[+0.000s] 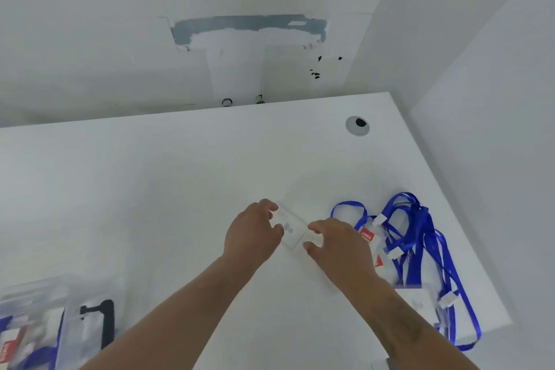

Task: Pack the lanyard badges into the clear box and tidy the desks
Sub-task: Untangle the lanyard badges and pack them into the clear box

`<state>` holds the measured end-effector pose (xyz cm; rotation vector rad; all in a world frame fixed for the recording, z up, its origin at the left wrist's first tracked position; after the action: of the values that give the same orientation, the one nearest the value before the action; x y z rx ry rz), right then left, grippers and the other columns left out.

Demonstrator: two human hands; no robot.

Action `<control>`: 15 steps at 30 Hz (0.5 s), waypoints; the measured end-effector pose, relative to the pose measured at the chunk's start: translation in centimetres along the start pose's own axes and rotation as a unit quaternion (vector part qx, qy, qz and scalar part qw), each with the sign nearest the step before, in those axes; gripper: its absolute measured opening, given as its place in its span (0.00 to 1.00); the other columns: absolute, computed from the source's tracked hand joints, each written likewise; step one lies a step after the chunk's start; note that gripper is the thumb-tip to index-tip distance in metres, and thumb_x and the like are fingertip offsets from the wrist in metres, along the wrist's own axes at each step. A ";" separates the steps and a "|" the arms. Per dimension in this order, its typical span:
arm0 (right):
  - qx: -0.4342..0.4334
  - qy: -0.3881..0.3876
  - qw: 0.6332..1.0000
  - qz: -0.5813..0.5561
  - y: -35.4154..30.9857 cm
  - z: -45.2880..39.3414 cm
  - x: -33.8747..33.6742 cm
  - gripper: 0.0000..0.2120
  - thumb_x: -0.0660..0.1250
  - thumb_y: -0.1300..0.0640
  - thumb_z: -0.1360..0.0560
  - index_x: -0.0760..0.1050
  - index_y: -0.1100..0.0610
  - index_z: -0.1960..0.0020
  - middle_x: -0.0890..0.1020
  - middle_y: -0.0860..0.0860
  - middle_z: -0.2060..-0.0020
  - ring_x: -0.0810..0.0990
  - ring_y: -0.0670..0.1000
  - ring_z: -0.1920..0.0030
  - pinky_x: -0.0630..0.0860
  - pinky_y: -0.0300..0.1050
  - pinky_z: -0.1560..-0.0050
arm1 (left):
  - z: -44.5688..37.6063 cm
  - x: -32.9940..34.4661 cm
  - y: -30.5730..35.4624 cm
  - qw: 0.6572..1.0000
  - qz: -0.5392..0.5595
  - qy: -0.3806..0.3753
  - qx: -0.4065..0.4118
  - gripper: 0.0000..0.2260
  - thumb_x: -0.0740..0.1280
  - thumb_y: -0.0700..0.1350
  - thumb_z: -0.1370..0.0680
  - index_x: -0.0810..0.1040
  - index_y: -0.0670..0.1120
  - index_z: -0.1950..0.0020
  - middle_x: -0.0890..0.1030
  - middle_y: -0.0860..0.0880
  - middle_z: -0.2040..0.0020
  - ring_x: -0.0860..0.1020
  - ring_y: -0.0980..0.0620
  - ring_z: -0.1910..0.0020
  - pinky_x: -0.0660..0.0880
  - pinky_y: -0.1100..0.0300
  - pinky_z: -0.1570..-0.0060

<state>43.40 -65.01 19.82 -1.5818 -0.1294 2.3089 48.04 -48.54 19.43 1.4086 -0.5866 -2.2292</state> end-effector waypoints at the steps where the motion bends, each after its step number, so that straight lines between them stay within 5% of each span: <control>1: -0.003 -0.010 1.000 0.019 0.3 -0.7 0.7 0.21 0.65 0.41 0.24 0.72 0.43 0.33 0.78 0.41 0.39 0.76 0.44 0.40 0.74 0.40 0.39 | -0.8 0.7 -0.1 1.000 -0.008 0.001 -0.007 0.19 0.66 0.49 0.24 0.72 0.53 0.33 0.77 0.55 0.40 0.76 0.53 0.42 0.74 0.57 0.45; 7: -0.022 -0.019 0.997 0.071 0.8 -2.5 2.7 0.17 0.64 0.42 0.24 0.73 0.44 0.36 0.82 0.42 0.46 0.77 0.46 0.47 0.72 0.41 0.45 | -3.3 3.4 -1.3 0.998 -0.034 -0.016 -0.053 0.28 0.68 0.49 0.25 0.66 0.49 0.27 0.71 0.50 0.33 0.70 0.48 0.34 0.71 0.56 0.42; 15: -0.058 0.017 0.998 -0.017 1.1 -2.6 1.9 0.11 0.64 0.47 0.23 0.77 0.47 0.42 0.82 0.43 0.49 0.79 0.43 0.54 0.73 0.31 0.54 | -4.6 3.1 -4.1 0.986 0.071 -0.034 -0.146 0.26 0.72 0.51 0.28 0.73 0.45 0.31 0.78 0.47 0.39 0.75 0.46 0.38 0.73 0.53 0.38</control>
<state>44.91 -65.70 16.84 -1.6612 -0.2853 2.2837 50.52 -47.52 13.10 1.1121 -0.3507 -2.1527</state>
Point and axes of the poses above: each hand's wrist, its own z-axis away from the middle knuckle, its own x-axis out of the palm, y = z × x, the point moved 9 cm from there along -z, towards the middle knuckle
